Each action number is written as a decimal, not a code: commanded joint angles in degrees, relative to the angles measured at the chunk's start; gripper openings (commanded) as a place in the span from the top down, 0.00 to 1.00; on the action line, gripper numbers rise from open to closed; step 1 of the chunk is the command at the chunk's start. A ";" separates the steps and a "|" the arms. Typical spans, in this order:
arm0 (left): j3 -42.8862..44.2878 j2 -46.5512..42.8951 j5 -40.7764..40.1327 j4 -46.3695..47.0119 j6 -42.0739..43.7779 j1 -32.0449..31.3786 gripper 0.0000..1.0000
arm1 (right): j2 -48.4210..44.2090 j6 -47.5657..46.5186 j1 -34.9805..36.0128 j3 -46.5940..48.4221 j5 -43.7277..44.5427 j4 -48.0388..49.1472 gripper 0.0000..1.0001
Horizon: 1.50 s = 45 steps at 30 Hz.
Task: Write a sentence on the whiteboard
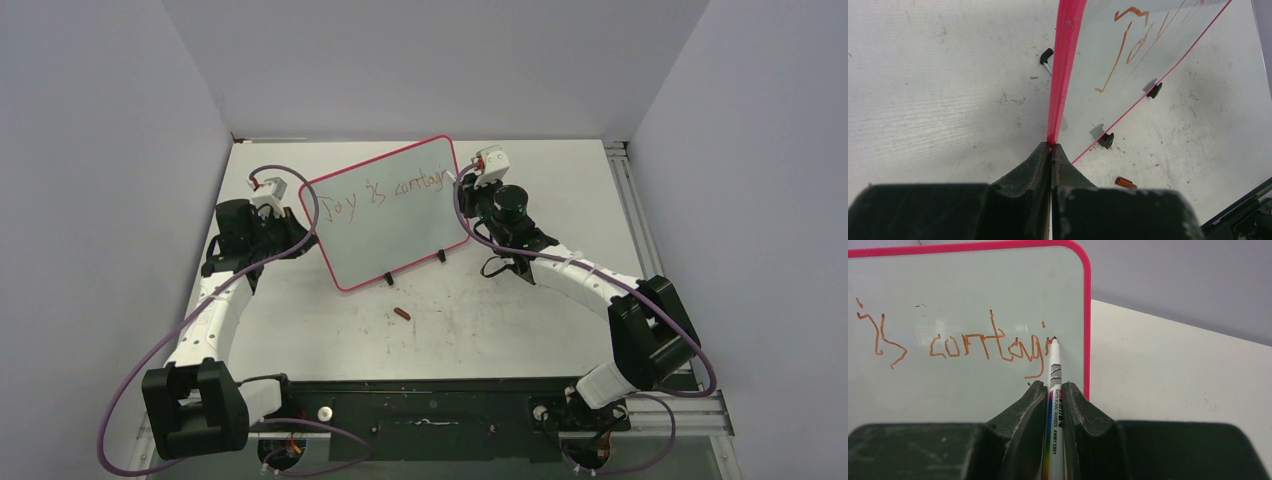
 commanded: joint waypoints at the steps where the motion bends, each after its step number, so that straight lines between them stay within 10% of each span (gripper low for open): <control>1: 2.47 -0.49 0.79 0.25 0.70 -0.61 1.00 | -0.14 -0.97 0.40 1.91 1.72 4.06 0.95; 45: 2.47 -0.33 0.79 0.24 0.70 -0.77 1.00 | 0.01 -2.10 1.63 -0.69 4.78 -0.26 0.95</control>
